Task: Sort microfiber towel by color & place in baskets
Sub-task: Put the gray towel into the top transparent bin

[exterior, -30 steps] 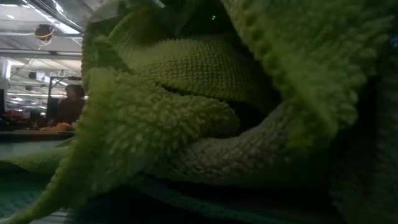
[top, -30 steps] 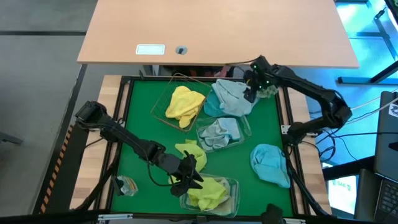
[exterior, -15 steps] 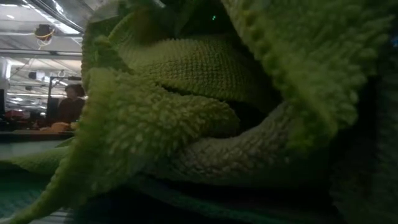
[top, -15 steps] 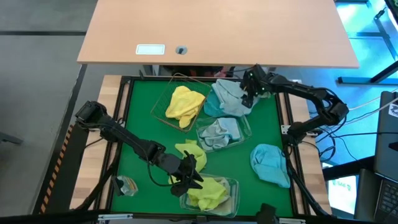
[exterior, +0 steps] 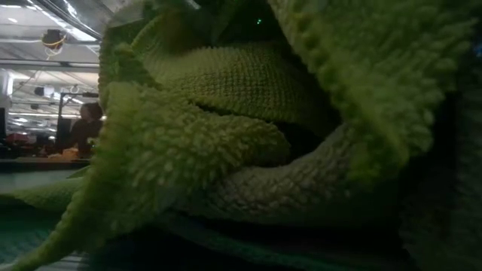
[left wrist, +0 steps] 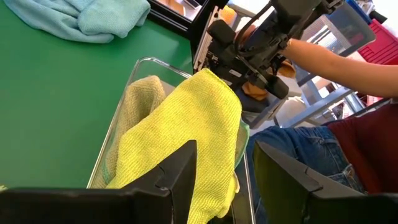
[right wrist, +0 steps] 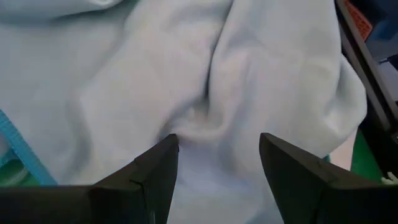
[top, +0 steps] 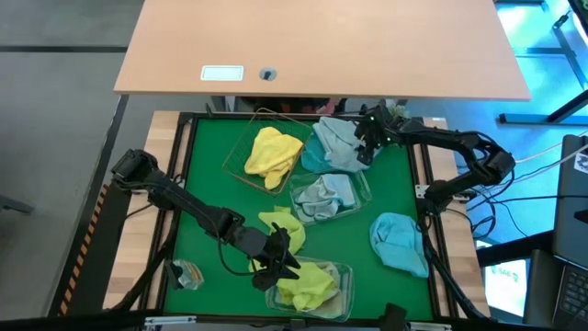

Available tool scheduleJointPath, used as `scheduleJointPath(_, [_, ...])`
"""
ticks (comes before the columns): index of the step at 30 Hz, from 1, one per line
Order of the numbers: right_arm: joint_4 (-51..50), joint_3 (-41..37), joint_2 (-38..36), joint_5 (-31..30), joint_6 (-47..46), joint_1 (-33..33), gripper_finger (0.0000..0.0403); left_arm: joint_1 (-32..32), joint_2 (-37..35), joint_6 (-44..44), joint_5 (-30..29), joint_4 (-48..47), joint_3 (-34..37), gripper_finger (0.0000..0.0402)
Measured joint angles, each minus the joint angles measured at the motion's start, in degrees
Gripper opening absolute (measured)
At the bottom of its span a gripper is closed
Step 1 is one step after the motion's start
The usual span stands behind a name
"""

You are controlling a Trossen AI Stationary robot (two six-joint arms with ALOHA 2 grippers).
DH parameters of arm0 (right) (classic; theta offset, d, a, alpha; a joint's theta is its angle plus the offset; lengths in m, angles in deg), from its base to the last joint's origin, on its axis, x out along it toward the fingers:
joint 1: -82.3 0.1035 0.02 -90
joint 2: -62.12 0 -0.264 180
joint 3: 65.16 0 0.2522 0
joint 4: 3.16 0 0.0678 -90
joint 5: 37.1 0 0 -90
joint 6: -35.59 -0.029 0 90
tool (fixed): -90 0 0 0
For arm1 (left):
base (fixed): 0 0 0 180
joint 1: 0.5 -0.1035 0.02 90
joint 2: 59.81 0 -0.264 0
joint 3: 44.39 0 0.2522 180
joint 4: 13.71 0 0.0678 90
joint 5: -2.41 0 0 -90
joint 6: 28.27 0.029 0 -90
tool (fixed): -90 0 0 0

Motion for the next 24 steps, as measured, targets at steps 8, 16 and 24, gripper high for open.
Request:
scheduleJointPath(8, [2.71,-0.4,0.0,-1.66,-0.09,0.0,0.0225,0.0,0.0,0.02,0.0,0.0,-0.02,0.0151])
scheduleJointPath(16, [3.38,-0.38,3.17,-3.83,0.02,0.04,0.0225,0.0,0.0,0.02,0.0,-0.02,-0.02,0.0151])
scheduleJointPath(24, [5.85,-0.39,4.61,-4.87,0.0,0.04,0.0195,0.0,0.0,0.02,0.0,-0.02,-0.02,0.0151])
